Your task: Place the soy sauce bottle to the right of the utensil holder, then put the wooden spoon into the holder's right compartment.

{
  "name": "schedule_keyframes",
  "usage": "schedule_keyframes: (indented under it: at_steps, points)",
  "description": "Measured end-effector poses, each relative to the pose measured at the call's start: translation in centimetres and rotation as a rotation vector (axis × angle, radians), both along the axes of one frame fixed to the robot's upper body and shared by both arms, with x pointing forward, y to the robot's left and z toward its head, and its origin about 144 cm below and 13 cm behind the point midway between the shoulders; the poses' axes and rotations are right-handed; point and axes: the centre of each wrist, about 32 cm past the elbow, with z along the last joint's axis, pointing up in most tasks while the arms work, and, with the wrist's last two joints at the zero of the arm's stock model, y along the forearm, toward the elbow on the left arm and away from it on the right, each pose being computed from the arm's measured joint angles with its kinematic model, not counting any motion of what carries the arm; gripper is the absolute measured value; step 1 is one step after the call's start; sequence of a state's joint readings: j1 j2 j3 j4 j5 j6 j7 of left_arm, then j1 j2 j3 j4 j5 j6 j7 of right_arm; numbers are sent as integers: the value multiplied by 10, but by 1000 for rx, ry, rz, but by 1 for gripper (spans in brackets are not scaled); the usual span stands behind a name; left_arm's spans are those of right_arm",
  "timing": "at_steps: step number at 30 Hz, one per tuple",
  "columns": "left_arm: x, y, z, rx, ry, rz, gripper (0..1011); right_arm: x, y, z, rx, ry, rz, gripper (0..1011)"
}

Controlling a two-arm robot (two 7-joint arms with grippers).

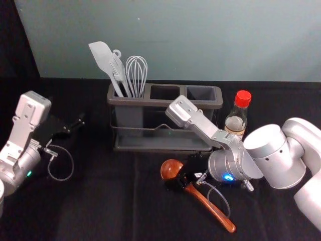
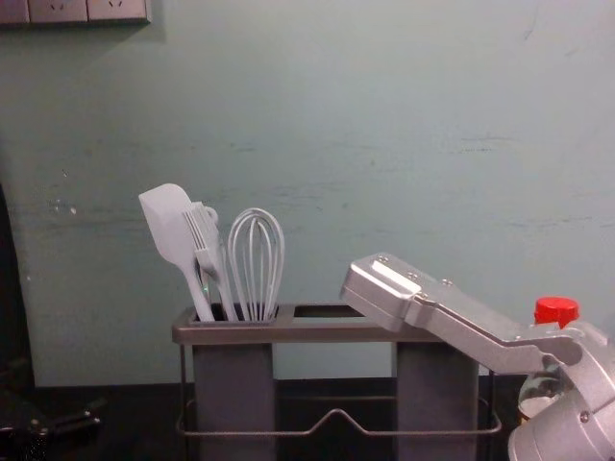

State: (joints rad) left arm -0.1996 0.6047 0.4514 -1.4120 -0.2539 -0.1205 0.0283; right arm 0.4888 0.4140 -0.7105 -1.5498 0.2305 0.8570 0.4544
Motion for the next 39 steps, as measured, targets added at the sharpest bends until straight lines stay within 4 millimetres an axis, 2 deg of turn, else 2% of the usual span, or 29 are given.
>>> schedule_keyframes:
  at_steps: [7, 13, 27, 39]
  points:
    - [0, 0, 0, 0, 0, 0, 1005, -1, -1, 1, 10, -6, -7, 838]
    - [0, 0, 0, 0, 0, 0, 1005, -9, -8, 7, 83, -88, -30, 838]
    - [0, 0, 0, 0, 0, 0, 1005, -34, -36, 45, 277, -285, -21, 839]
    - [0, 0, 0, 0, 0, 0, 1005, -46, -59, 70, 403, -420, 12, 838]
